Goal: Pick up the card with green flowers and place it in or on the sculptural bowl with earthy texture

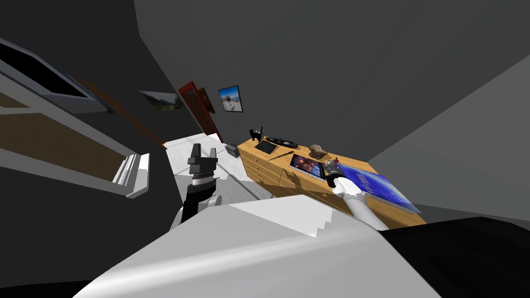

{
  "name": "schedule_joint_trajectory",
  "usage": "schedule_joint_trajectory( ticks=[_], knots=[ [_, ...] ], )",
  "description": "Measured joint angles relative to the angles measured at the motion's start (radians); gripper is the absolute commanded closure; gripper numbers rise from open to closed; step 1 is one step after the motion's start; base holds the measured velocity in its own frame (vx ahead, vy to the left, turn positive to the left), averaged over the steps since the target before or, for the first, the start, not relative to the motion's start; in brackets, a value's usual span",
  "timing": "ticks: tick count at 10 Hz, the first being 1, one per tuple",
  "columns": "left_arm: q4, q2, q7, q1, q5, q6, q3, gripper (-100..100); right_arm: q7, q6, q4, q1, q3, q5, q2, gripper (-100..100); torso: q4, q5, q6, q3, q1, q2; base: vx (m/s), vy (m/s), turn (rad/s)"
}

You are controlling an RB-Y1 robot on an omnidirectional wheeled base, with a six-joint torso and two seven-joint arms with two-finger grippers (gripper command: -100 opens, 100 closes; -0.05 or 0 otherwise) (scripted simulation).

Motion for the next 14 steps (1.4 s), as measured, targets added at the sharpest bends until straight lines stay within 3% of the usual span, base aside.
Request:
schedule_joint_trajectory(
  ticks=[2,4,5,9,10,11,14],
  knots=[
    [0.000,0.000,0.000,0.000,0.000,0.000,0.000,0,-0.057,0.008,0.031,-0.016,0.008,0.062,-0.018,-100,0.000,0.000,0.000,0.000,0.000,0.001,-0.023,0.006,0.035],
    [0.000,0.000,0.000,0.000,0.000,0.000,0.000,0,-0.104,0.009,0.034,-0.015,0.010,0.077,-0.024,-100,0.000,0.000,0.000,0.000,0.000,-0.001,0.000,0.000,-0.008],
    [0.000,0.000,0.000,0.000,0.000,0.000,0.000,0,-0.108,0.009,0.034,-0.015,0.010,0.077,-0.024,100,0.000,0.000,0.000,-0.001,0.000,-0.001,0.000,0.000,0.000],
    [0.000,0.000,0.000,0.000,0.000,0.000,0.000,0,-0.106,0.007,0.033,-0.015,0.011,0.078,-0.025,100,0.000,-0.002,0.001,-0.001,-0.001,-0.002,-0.001,-0.001,0.001],
    [0.000,0.000,0.000,0.000,0.000,0.000,0.000,0,-0.106,0.007,0.033,-0.015,0.011,0.078,-0.026,0,-0.001,-0.002,0.000,-0.001,-0.001,-0.002,0.000,0.000,0.000],
    [0.000,0.000,0.000,0.000,0.000,0.000,0.000,0,-0.106,0.008,0.033,-0.015,0.010,0.078,-0.026,100,-0.001,-0.002,0.000,-0.001,-0.002,-0.002,0.031,-0.013,-0.091],
    [0.000,0.000,0.000,0.000,0.000,0.000,0.000,0,-0.035,0.003,0.002,-0.001,0.002,0.013,-0.004,100,-0.002,-0.004,-0.001,-0.003,-0.003,-0.004,0.029,-0.006,-0.044]
  ],
)
